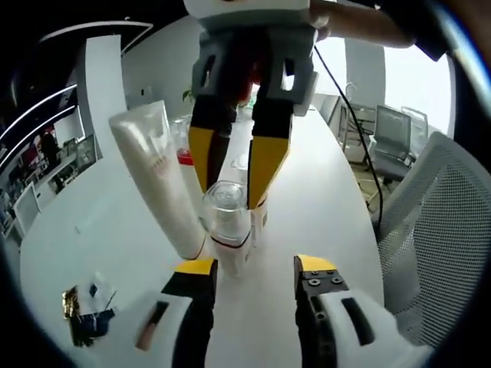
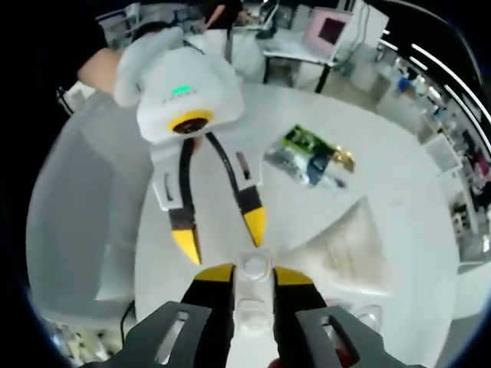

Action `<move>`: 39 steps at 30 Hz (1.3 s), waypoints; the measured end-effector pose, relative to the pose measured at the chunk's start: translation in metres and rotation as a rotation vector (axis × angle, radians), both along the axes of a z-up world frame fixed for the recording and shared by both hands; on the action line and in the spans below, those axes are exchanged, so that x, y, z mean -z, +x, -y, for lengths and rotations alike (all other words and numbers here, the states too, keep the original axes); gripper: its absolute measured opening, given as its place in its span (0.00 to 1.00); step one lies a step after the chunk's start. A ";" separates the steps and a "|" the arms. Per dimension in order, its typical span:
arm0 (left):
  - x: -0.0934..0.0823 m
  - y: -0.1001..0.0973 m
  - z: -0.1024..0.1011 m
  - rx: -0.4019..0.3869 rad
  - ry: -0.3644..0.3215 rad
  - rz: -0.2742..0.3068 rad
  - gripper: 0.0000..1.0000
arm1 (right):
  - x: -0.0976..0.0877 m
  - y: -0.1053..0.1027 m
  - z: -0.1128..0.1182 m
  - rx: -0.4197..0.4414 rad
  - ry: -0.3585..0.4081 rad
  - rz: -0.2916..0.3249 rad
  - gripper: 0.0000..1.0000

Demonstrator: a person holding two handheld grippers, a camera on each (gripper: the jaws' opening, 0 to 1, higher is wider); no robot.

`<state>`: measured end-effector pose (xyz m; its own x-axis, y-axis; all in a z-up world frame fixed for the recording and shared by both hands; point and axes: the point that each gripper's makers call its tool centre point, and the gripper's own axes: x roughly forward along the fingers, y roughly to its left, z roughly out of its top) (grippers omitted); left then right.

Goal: Arrange the skincare products in the storage area until every visible bottle or jar stands upright without overlapping.

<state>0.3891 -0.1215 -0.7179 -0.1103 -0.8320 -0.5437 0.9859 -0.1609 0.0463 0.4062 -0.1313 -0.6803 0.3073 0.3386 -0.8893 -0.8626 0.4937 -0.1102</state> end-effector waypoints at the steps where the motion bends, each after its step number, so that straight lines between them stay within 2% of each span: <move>1: 0.001 -0.001 0.000 0.002 0.001 -0.003 0.44 | 0.000 0.000 0.000 0.002 0.002 -0.005 0.10; 6: 0.005 -0.010 0.001 0.023 0.009 -0.016 0.44 | 0.001 -0.001 0.000 0.009 0.004 -0.015 0.10; 15: 0.008 -0.013 0.003 0.030 0.013 -0.026 0.44 | 0.000 -0.004 0.000 0.006 -0.002 -0.021 0.10; 24: 0.011 -0.012 0.001 0.037 0.027 -0.027 0.44 | 0.002 -0.003 0.001 -0.027 -0.013 -0.015 0.10; 39: 0.014 -0.011 0.000 0.040 0.037 -0.030 0.45 | 0.002 -0.001 0.005 -0.006 -0.010 -0.007 0.13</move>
